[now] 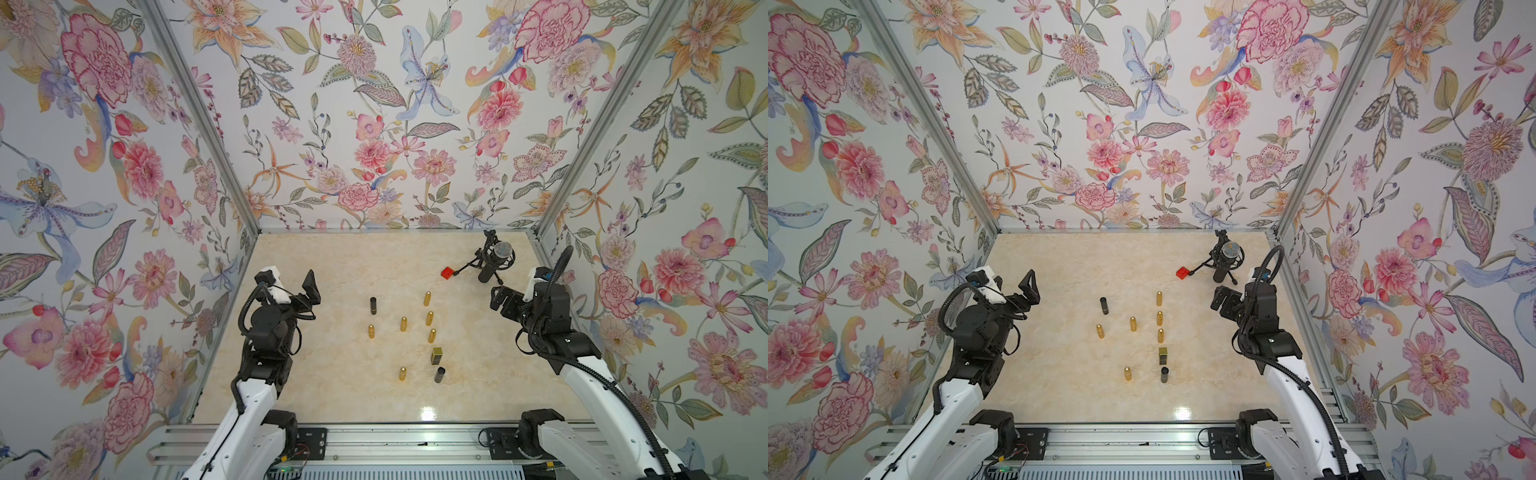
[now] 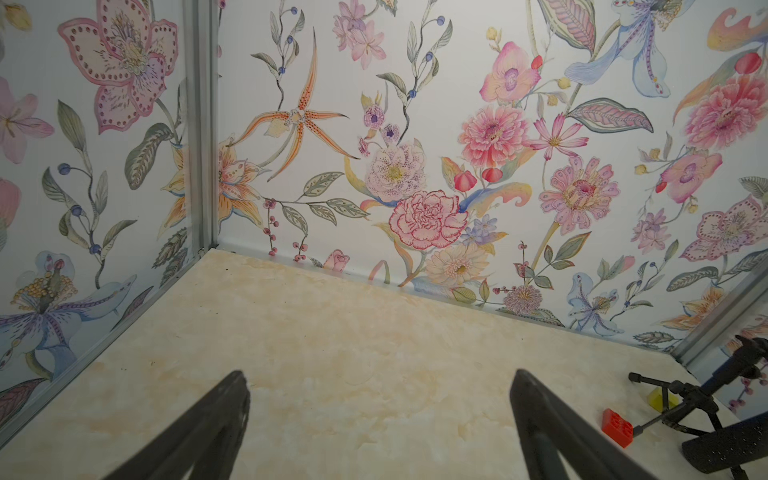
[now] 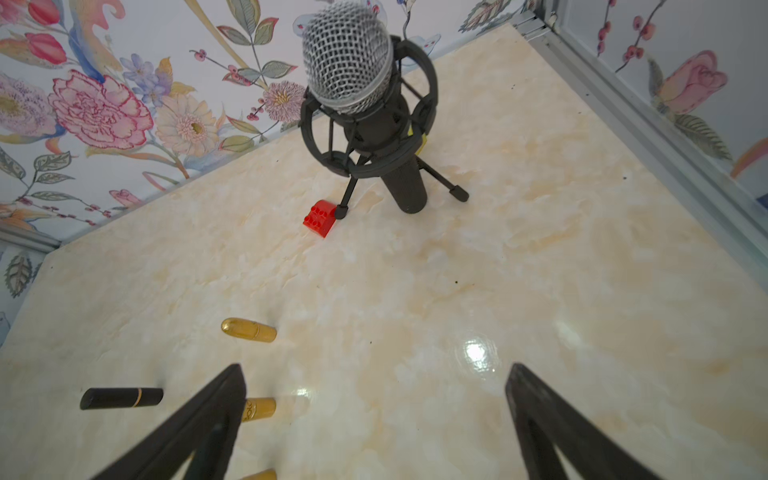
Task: Open the lipstick cap
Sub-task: Pick up the lipstick at the center of the board.
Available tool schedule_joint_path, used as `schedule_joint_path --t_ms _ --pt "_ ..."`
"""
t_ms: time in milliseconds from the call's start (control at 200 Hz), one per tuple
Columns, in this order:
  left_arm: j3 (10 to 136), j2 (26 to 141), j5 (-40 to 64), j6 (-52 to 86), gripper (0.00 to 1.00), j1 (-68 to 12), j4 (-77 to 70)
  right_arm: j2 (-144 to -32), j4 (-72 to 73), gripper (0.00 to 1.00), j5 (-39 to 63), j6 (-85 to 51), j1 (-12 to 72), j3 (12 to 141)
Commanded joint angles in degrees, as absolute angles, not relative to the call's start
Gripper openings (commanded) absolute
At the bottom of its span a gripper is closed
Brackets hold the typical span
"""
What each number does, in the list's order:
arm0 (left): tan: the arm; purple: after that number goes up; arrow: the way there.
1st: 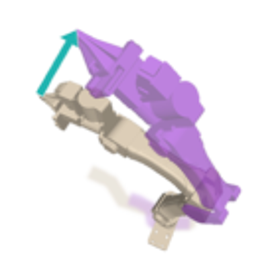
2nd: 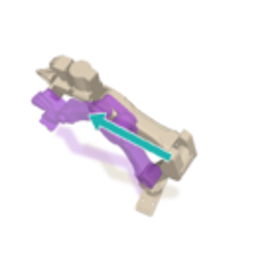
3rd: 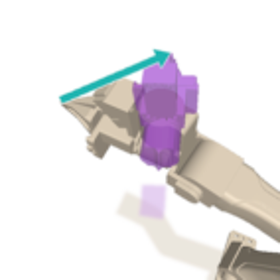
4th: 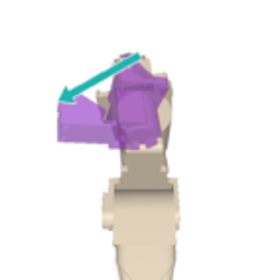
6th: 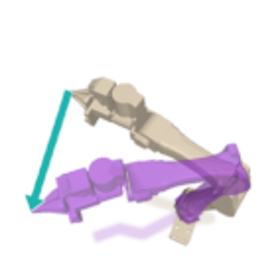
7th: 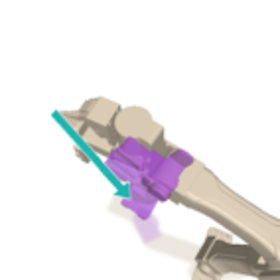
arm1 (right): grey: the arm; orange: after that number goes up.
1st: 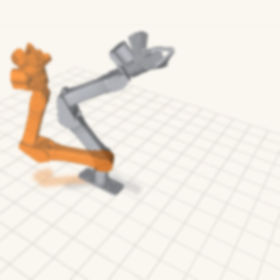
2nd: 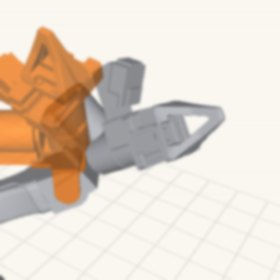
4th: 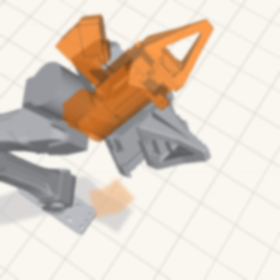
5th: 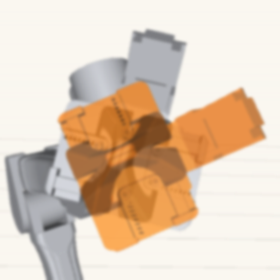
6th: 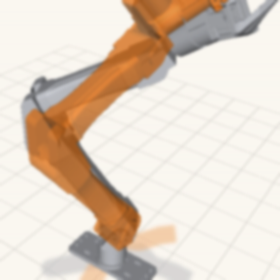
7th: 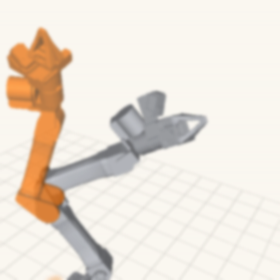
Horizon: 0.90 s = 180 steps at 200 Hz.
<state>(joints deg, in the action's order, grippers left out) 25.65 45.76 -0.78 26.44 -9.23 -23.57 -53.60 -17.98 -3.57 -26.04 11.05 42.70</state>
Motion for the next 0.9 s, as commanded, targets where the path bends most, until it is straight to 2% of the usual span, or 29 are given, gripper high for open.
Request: schedule_joint_path --t_ms 0,300,545,896 --pt "29.86 46.01 -1.49 24.78 0.99 -14.64 -13.92 -57.35 -30.84 1.0 -7.42 -28.1 18.41 47.84" --pt "35.94 51.16 -2.49 16.0 0.99 -33.21 -0.54 -64.81 -46.23 1.0 -9.18 -35.94 36.74 54.2" --pt "34.02 51.42 1.14 11.91 0.99 -44.73 0.71 -65.79 -51.43 1.0 -11.74 -44.26 50.99 54.76" --pt "30.98 50.98 3.82 13.53 0.99 -50.27 -0.8 -72.14 -52.04 0.99 -13.18 -55.51 61.79 54.31"
